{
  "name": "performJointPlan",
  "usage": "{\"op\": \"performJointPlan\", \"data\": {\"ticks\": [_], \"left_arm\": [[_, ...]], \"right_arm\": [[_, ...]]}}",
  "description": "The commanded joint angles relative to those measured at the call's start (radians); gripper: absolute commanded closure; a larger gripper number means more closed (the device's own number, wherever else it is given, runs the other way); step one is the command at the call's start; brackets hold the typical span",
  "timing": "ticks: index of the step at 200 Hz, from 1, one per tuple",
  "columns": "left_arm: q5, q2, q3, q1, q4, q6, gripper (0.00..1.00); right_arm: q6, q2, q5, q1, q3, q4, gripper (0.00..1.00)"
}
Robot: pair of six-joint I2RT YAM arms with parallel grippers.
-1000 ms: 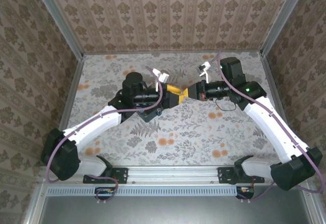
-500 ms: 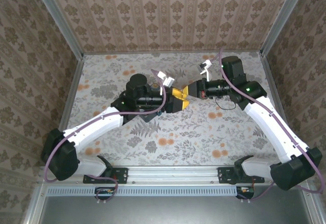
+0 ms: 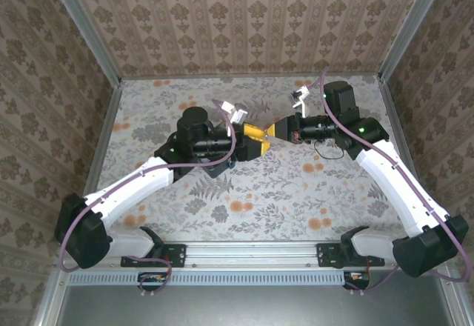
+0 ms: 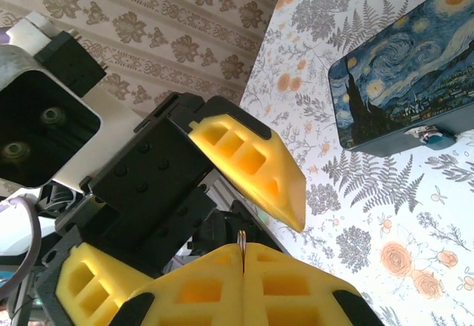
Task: Unlock a padlock with a key
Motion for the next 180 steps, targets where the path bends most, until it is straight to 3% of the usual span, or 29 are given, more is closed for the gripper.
{"op": "performJointPlan", "data": {"ticks": [1, 67, 150, 180], "left_arm": [[0.009, 0.017, 0.038, -0.008, 0.004, 0.019, 0.35], [0.000, 0.024, 0.046, -0.013, 0.015, 0.028, 0.46], [-0.004, 0.035, 0.054, -0.012, 0.001, 0.038, 0.72], [-0.007, 0.031, 0.047, -0.013, -0.010, 0.039, 0.75]], "right_arm": [[0.024, -0.006, 0.006, -0.004, 0.006, 0.005, 1.00], [0.041, -0.002, -0.013, -0.004, 0.000, 0.027, 1.00], [0.039, -0.014, -0.018, -0.016, -0.008, 0.026, 1.00], [0.039, -0.018, -0.021, -0.030, -0.010, 0.027, 1.00]]}}
